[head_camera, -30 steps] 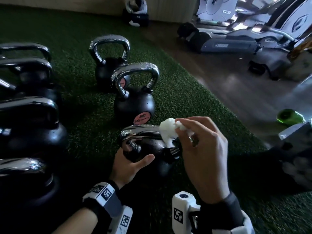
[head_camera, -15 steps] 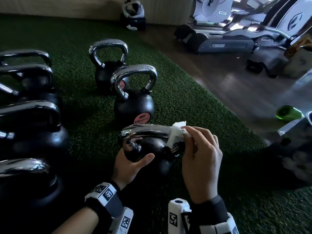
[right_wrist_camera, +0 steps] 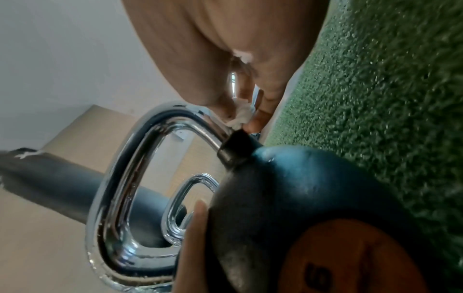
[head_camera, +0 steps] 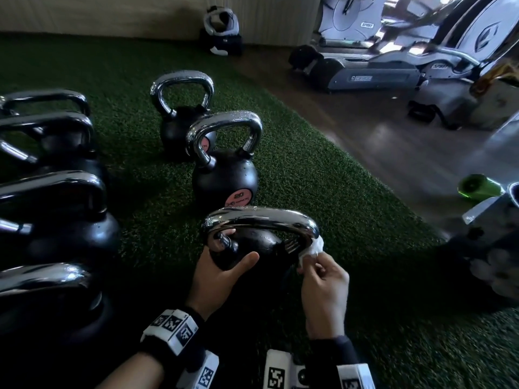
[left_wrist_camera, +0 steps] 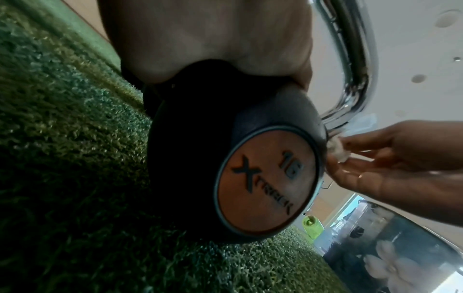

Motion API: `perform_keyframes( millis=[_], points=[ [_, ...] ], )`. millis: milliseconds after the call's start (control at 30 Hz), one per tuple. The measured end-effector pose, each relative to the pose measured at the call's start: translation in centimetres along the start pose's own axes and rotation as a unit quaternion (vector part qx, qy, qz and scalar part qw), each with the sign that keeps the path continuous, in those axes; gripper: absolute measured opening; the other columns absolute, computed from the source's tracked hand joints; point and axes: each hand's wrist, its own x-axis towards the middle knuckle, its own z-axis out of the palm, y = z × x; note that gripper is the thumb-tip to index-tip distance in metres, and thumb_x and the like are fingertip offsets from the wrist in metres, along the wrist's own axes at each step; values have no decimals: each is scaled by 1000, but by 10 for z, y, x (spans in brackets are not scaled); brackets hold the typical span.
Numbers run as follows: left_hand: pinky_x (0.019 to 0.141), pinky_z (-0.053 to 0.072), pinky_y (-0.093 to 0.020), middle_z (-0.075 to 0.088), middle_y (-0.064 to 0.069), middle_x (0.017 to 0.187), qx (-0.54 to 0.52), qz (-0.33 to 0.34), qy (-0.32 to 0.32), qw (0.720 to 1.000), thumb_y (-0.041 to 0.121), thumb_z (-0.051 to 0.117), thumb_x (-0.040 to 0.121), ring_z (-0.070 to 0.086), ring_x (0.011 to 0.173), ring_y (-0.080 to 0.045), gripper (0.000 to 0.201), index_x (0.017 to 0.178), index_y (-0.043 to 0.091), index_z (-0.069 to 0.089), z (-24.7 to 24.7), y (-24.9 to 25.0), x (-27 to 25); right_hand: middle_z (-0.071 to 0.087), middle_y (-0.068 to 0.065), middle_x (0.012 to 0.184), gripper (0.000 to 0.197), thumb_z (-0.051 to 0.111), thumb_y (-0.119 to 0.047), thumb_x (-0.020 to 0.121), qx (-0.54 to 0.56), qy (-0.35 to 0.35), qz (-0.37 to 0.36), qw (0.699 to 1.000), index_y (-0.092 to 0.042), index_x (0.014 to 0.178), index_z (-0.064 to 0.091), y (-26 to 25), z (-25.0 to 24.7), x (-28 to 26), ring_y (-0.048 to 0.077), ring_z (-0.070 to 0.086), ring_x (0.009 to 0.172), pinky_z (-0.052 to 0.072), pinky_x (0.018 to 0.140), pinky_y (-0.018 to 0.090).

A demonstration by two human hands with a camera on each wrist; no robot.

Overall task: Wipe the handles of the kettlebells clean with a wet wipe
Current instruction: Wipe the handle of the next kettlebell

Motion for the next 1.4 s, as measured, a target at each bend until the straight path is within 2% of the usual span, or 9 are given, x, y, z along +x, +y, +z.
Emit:
perform_keyframes(
  millis=[67, 200, 367, 600, 767, 867, 1033, 1167, 1400],
  points=[
    [89, 52, -21, 75, 19, 102, 131, -62, -12, 989, 54, 82, 72, 70, 104, 0, 53, 114, 28, 64, -8, 21, -9, 63, -14, 65, 29, 69, -9, 95, -3, -20, 10, 1000, -22, 69, 72, 1, -8, 1, -1, 53, 58, 41, 59, 26],
    [83, 54, -33, 78, -2, 97, 480, -91, -73, 870, 67, 53, 92, 72, 101, -28, 49, 103, 24, 73, -30, 59, -32, 78, -2, 90, 5, 81, -25, 89, -7, -57, 33, 998, -22, 93, 83, -10, -39, -15, 20, 76, 86, 61, 81, 41],
    [80, 62, -36, 80, 3, 85, 107, -103, -151, 977, 48, 58, 94, 78, 79, -16, 30, 95, 28, 80, -23, 92, -51, 79, 7, 93, 12, 83, -19, 81, 48, -152, 24, 987, -21, 92, 84, -47, -58, -49, 29, 77, 86, 61, 80, 39],
    [90, 61, -33, 77, -13, 112, -109, -174, -241, 949, 34, 55, 96, 73, 111, -25, 38, 115, 11, 78, -6, 86, -62, 77, 4, 74, 25, 94, -6, 65, 0, -142, -51, 989, -23, 74, 78, -62, -44, -55, 20, 73, 67, 58, 65, 24],
    [89, 60, -30, 78, -15, 110, -201, -181, -165, 948, 24, 70, 81, 73, 104, -21, 32, 108, 14, 81, 3, 83, -66, 80, -13, 93, 18, 87, -9, 78, -36, -177, -118, 976, -23, 90, 85, -63, -40, -52, 7, 77, 89, 59, 83, 22],
    [88, 60, -27, 80, -8, 104, -153, -100, -133, 974, 23, 73, 83, 75, 105, -24, 27, 108, 17, 81, 3, 87, -69, 81, -8, 99, 22, 75, 0, 89, -1, -237, -112, 965, -18, 100, 84, -67, -47, -44, 11, 77, 98, 58, 89, 23],
    [86, 59, -23, 79, 9, 104, 20, 144, -65, 987, 21, 73, 93, 75, 99, -7, 21, 114, 22, 78, 2, 122, -71, 79, 1, 105, 36, 75, 6, 86, 61, -61, -17, 996, -24, 106, 77, -28, -40, -10, 21, 75, 97, 58, 84, 23],
    [95, 52, -19, 72, 7, 111, 266, 399, 50, 876, 18, 69, 98, 68, 103, -5, 34, 131, 12, 69, -2, 145, -39, 77, 2, 120, 51, 86, -7, 80, 115, -133, 23, 984, -16, 127, 69, -1, -10, 11, 20, 72, 115, 55, 99, 35],
    [82, 56, -39, 70, 2, 100, 385, 412, -1, 826, 22, 69, 95, 63, 87, -20, 21, 114, 16, 77, 22, 129, 2, 80, 0, 106, 28, 83, -18, 87, 63, -98, -8, 993, -22, 113, 74, 22, 25, 2, 19, 75, 104, 58, 97, 47]
  ],
)
